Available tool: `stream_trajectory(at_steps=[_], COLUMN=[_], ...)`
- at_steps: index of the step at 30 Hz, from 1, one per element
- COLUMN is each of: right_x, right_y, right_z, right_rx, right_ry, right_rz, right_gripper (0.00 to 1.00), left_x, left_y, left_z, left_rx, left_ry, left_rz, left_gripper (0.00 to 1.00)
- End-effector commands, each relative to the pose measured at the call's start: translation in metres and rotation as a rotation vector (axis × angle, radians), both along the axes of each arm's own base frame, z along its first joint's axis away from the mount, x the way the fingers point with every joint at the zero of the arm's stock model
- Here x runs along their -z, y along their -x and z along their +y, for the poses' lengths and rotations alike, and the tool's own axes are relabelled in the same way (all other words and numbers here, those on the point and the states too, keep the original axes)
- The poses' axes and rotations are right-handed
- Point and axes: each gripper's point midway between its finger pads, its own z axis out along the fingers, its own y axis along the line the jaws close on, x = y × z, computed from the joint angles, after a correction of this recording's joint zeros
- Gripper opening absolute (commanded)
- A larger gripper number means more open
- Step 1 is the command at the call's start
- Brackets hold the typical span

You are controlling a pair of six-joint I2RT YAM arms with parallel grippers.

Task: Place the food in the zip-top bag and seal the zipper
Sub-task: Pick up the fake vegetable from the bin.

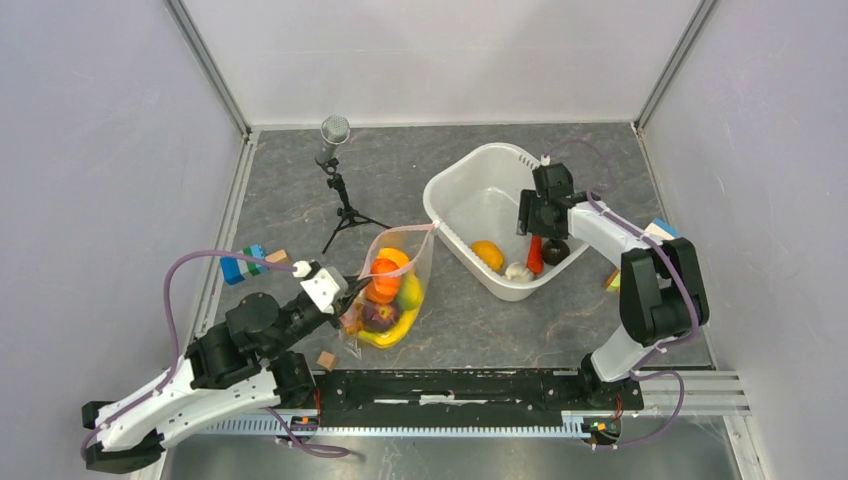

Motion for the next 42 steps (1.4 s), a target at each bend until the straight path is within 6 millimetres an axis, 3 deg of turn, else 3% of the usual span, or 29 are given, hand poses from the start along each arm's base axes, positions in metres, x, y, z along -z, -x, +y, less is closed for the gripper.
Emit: stream_trajectory(at_steps=[1,4,7,9,11,12,20,30,34,38,42], right_x=[0.036,0.067,0.076,0.069,0.052,0.04,-0.062,-0.112,-0.149,-0.199,-0.26], right_y=[-0.012,-0.019,-0.022,-0.029,-0.036,-0.04,-0.052,-0.04,-0.035,-0.011,0.029], right_z=[-0.003,0.006,0.019,0.017,0.024,0.031,0.06,0.067,0.083,0.099,0.123], right_rx=[0.015,-0.03,-0.096,-0.084,-0.107,-0.136,-0.31,-0.381,-0.474,-0.572,-0.702], right_ry=[0.042,0.023,-0.006,0.014,-0.017,-0.048,-0.154,-0.202,-0.262,-0.373,-0.527], right_rz=[-0.073,-0.075,-0.023,-0.064,-0.128,-0.169,-0.46,-0.666,-0.808,-1.005,-1.189], right_gripper=[0.7,0.65,0.57,0.41,0.12,0.05,0.02,0.0,0.0,0.01,0.0], left_x=[0.01,0.021,0.02,0.022,0.023,0.022,0.007,0.012,0.005,0.002,0.002], left_y=[0.005,0.013,0.019,0.02,0.019,0.019,0.026,0.022,0.021,0.024,0.023], left_z=[-0.022,-0.038,-0.036,-0.027,-0.018,-0.013,0.01,0.008,0.009,0.01,0.009], left_rx=[0.112,0.194,0.214,0.195,0.154,0.136,0.099,0.097,0.089,0.095,0.095], left_ry=[-0.068,-0.083,-0.091,-0.09,-0.052,-0.023,0.123,0.023,0.023,0.052,0.059], left_rz=[-0.055,-0.036,-0.003,0.004,0.008,0.006,-0.022,-0.017,-0.03,-0.015,-0.015], left_gripper=[0.02,0.02,0.02,0.02,0.02,0.02,0.02,0.02,0.02,0.02,0.02])
